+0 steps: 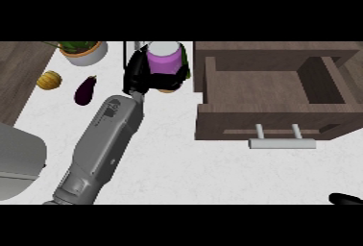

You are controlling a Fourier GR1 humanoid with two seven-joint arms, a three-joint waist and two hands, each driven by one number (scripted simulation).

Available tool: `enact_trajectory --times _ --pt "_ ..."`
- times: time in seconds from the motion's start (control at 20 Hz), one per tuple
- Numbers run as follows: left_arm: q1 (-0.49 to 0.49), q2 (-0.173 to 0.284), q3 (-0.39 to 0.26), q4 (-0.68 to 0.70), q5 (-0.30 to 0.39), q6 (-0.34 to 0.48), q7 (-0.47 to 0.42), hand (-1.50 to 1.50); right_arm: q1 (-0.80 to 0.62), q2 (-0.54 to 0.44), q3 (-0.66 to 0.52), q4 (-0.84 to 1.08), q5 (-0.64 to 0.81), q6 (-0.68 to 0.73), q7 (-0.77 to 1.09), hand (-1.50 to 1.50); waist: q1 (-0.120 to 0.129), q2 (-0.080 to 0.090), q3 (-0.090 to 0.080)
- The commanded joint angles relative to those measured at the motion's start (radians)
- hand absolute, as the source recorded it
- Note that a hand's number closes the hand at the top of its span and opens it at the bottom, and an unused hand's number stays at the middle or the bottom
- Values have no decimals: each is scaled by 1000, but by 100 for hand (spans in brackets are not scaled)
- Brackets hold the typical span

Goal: Pick up the can, place it into the drawer and close the drawer

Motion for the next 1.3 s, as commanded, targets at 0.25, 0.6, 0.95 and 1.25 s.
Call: enact_trajectory --times 0.25,0.6,0.95,1.25 --pt "-239 13 -21 -96 -23 95 277 150 -20 -6 4 6 15 -6 17 -150 -11 5 0" --pt "-404 -16 -45 -9 0 182 353 150 2 -20 -43 23 -50 35 -23 -150 -24 8 0" --pt "-546 -16 -138 149 87 256 335 150 -21 10 12 -1 16 -5 1 -150 -42 12 0" --pt "-673 -16 -172 305 141 273 330 150 -49 -3 14 -17 -3 -4 17 -150 -66 18 1"
